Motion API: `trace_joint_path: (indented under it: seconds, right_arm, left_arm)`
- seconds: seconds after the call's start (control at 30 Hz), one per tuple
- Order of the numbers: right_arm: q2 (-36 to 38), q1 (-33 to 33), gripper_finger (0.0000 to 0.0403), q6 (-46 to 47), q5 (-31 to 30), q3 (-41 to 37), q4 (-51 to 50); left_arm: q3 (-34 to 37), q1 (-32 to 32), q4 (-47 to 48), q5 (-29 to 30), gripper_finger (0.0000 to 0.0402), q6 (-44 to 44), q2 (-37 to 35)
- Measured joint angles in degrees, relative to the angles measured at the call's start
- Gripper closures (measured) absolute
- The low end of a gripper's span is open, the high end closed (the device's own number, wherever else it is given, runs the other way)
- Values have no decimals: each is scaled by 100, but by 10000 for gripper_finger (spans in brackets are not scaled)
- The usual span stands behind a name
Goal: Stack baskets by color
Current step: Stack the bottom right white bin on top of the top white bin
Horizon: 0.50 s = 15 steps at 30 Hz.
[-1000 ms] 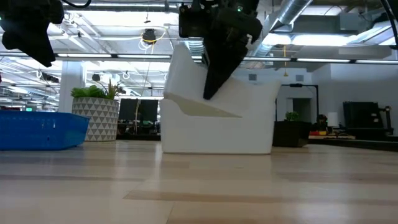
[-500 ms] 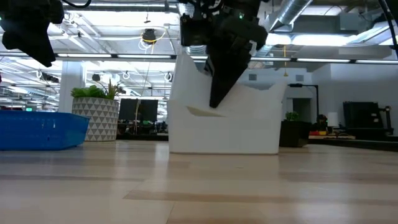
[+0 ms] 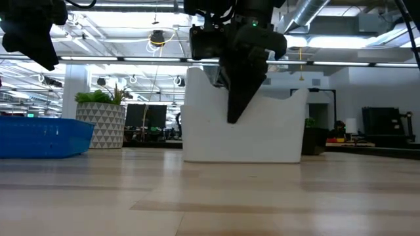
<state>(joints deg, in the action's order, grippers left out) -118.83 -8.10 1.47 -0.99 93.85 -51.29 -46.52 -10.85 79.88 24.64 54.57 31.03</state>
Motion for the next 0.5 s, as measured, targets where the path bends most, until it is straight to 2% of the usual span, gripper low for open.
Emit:
trace_joint_path:
  seconds: [0.23,0.5]
  right_arm:
    - [-15,20,358,-2,-2,14,-100]
    - [-72,44,270,-9,-97,783,-740]
  left_arm:
    - [0,0,-2,-13,252,2,0]
    - [0,0,0,-20,252,7,0]
